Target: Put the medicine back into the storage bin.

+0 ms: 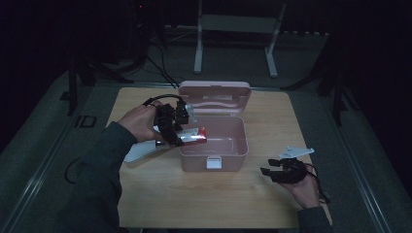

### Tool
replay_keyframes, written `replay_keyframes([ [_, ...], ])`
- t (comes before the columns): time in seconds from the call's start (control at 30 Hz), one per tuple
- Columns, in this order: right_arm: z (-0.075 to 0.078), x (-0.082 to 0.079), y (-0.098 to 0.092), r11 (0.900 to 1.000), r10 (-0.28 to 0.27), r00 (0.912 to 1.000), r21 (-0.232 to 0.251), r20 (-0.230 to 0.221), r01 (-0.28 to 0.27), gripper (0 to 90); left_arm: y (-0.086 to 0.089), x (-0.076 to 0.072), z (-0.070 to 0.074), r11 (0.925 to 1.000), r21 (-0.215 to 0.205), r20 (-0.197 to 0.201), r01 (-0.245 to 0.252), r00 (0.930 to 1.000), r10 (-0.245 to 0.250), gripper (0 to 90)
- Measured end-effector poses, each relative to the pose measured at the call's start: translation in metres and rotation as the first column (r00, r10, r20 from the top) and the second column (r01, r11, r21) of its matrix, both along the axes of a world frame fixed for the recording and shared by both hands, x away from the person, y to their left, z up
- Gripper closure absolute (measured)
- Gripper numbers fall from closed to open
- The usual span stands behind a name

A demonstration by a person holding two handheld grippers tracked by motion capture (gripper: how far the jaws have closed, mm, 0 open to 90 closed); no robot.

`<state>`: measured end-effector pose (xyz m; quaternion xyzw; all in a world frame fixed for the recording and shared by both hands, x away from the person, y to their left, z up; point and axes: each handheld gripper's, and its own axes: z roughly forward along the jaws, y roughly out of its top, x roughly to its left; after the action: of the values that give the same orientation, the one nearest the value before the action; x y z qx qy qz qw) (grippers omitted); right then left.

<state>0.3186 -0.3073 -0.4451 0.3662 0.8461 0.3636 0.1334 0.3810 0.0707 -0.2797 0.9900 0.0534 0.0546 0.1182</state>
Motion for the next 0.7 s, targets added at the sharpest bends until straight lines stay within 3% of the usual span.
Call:
replay_keyframes([
  [0.37, -0.002, -0.001, 0.0, 1.0, 0.0, 1.0, -0.006, -0.004, 0.0, 48.0, -0.025, 0.007, -0.005, 0.9993, -0.001, -0.022, 0.037, 0.9991, -0.037, 51.3],
  [0.7, -0.004, -0.001, 0.001, 1.0, 0.0, 1.0, -0.01, -0.006, 0.0, 48.0, -0.045, 0.018, -0.025, 0.9984, -0.008, -0.042, 0.056, 0.9975, -0.056, 51.2],
])
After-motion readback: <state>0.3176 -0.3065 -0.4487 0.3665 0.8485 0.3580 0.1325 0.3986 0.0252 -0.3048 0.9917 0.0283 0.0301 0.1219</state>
